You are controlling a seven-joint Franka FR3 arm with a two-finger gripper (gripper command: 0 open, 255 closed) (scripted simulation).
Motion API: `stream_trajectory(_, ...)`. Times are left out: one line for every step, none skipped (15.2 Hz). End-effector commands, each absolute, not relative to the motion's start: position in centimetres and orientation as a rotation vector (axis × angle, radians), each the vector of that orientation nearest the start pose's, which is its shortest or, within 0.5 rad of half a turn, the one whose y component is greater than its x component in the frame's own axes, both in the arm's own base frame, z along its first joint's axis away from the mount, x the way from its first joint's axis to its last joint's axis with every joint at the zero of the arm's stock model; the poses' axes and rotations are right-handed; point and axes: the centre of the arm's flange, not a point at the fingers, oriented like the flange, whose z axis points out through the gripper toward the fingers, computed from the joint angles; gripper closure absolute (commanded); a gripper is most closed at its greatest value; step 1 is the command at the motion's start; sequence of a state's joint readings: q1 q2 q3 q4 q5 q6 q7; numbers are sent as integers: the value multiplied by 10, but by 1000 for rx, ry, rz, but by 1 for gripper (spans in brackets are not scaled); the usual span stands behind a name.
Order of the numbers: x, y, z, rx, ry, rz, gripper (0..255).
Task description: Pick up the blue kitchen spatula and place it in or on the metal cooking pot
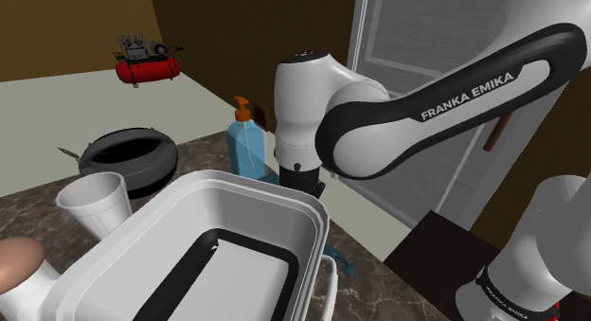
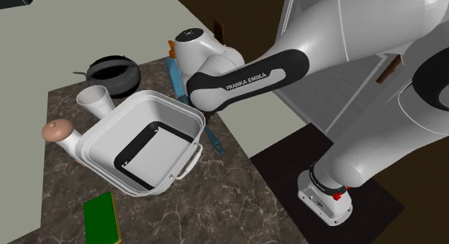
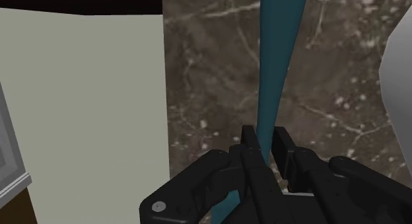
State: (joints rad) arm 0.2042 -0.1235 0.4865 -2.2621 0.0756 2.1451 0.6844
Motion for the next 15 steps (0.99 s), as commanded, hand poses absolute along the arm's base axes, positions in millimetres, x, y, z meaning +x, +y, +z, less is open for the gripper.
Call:
stream_trajectory(381,325,413,-3142,55,21,255)
stream_trajectory(381,325,418,-3142,55,21,255)
stream_trajectory(381,325,423,-3142,55,21,255)
stream_trajectory(381,325,429,-3142,55,21,255)
stream_trajectory(381,325,434,-3142,55,21,255)
stream_trajectory(381,325,439,-3142,55,21,255)
stream_trajectory(381,325,445,-3142,55,21,255)
stream_trajectory(381,325,450,-3142,55,21,255)
stream_trajectory(381,325,455,-3142,55,21,255)
stream_trajectory(381,325,460,-3142,55,21,255)
stream_trajectory(381,325,466,-3142,55,21,255)
stream_trajectory(381,325,471,-3142,55,21,255)
stream_trajectory(381,325,476,-3142,55,21,255)
stream_trajectory(381,325,482,-3142,55,21,255)
stream_trajectory(381,325,487,-3142,55,21,255)
